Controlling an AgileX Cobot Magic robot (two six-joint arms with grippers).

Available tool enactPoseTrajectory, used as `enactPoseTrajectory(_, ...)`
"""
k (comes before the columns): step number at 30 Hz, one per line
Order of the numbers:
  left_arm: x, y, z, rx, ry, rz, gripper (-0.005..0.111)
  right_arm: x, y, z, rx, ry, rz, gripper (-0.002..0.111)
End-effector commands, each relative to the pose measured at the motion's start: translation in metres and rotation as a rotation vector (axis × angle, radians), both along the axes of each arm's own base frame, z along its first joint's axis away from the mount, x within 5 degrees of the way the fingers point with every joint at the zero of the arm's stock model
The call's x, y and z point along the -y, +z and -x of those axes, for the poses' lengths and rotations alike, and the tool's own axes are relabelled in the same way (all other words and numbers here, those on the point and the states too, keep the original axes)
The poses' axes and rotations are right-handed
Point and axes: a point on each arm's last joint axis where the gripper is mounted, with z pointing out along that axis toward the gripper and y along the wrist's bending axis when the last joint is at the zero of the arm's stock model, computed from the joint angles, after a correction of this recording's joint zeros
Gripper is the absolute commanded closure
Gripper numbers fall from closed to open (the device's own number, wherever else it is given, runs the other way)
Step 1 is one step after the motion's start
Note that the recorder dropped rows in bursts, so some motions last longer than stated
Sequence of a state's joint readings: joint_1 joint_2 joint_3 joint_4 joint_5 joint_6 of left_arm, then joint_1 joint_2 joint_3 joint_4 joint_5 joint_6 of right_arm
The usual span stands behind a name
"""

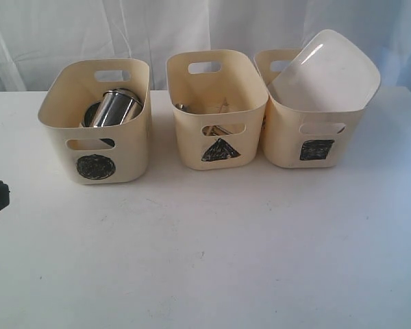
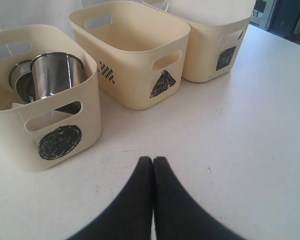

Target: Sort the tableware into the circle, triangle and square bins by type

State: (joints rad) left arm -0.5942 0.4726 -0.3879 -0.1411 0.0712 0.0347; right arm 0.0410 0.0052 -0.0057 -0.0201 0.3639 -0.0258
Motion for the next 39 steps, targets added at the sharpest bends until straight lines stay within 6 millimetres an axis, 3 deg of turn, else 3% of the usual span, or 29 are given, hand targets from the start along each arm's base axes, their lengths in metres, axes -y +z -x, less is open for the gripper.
enactPoseTrajectory(1, 0.000, -0.001, 0.001, -0.009, -0.005, 0.010, 0.107, 0.000, 0.000, 0.000, 0.018, -0.008, -0.001, 0.108)
enactPoseTrajectory(9, -0.011, -0.007, 0.007, -0.007, 0.040, -0.052, 0.107, 0.000, 0.000, 0.000, 0.018, -0.008, -0.001, 0.108)
enactPoseTrajectory(18, -0.047, -0.064, 0.024, -0.065, 0.448, 0.072, 0.107, 0.000, 0.000, 0.000, 0.018, -0.008, -0.001, 0.108)
enactPoseTrajectory(22, -0.053, -0.077, 0.031, -0.059, 0.562, 0.102, 0.107, 0.000, 0.000, 0.000, 0.018, -0.008, -0.001, 0.108)
enactPoseTrajectory(35, -0.056, -0.115, 0.035, -0.178, 0.638, 0.044, 0.107, 0.000, 0.000, 0.000, 0.018, -0.008, -0.001, 0.108)
enactPoseTrajectory(39, -0.057, -0.113, 0.033, -0.145, 0.645, 0.053, 0.107, 0.000, 0.000, 0.000, 0.018, -0.008, -0.001, 0.108)
